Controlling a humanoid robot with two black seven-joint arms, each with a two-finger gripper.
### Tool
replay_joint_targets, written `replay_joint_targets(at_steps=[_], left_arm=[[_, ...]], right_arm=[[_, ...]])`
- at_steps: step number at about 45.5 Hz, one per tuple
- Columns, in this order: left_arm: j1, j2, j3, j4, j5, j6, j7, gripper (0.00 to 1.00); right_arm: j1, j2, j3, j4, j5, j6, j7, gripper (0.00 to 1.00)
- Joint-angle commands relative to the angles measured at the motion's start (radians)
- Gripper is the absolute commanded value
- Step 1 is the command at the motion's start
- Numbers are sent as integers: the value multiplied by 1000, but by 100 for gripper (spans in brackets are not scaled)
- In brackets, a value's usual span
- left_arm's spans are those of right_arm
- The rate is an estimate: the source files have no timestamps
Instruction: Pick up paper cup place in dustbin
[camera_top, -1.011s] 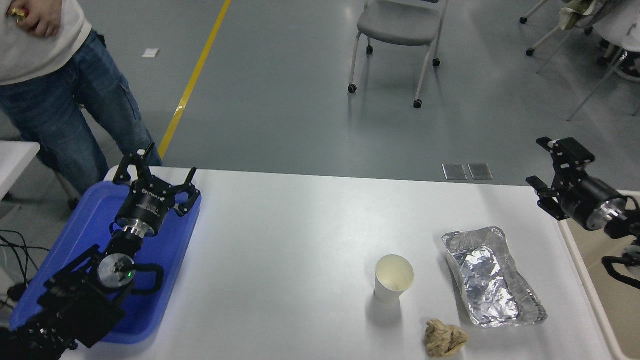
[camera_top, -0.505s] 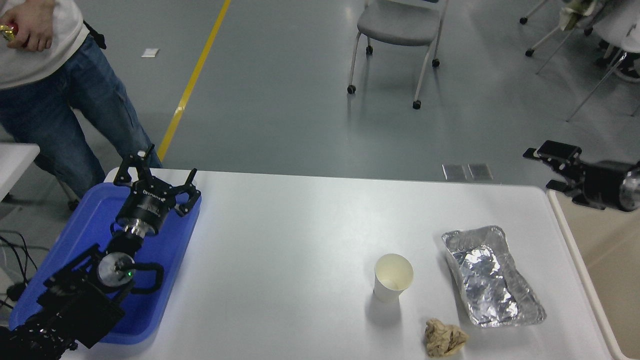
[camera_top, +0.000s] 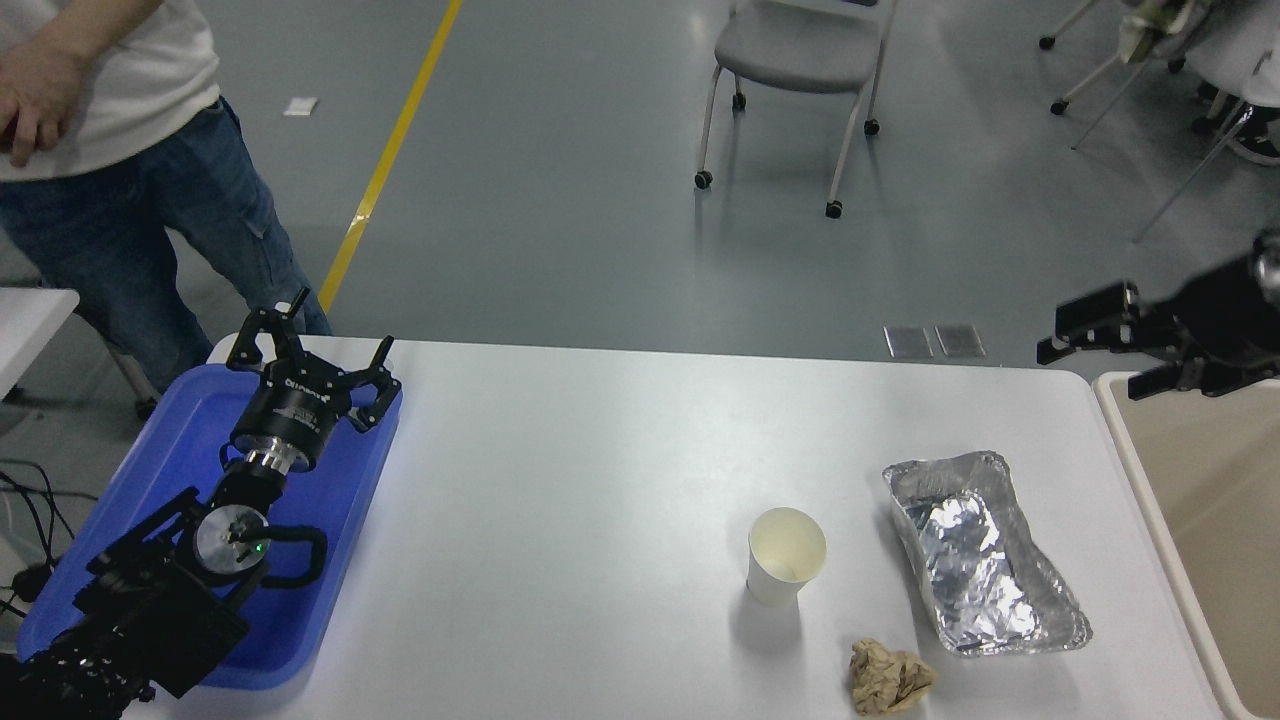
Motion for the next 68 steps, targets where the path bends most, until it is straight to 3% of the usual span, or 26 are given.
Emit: replay_joint_targets(at_steps=[1, 15, 35, 56, 68], left_arm=[[0, 0, 0, 0, 0, 0, 0, 100], [0, 0, 0, 0, 0, 0, 0, 100], [-2, 0, 0, 0, 0, 0, 0, 100], [-2, 0, 0, 0, 0, 0, 0, 100], [-2, 0, 0, 0, 0, 0, 0, 100]], right_arm=[[186, 111, -19, 80, -57, 64, 0, 100], [241, 199, -18, 183, -59, 64, -2, 100], [223, 203, 68, 187, -57, 64, 0, 100], [-88, 295, 251, 28, 10, 64, -3, 95], [-242, 352, 278, 19, 39, -255, -13, 95]])
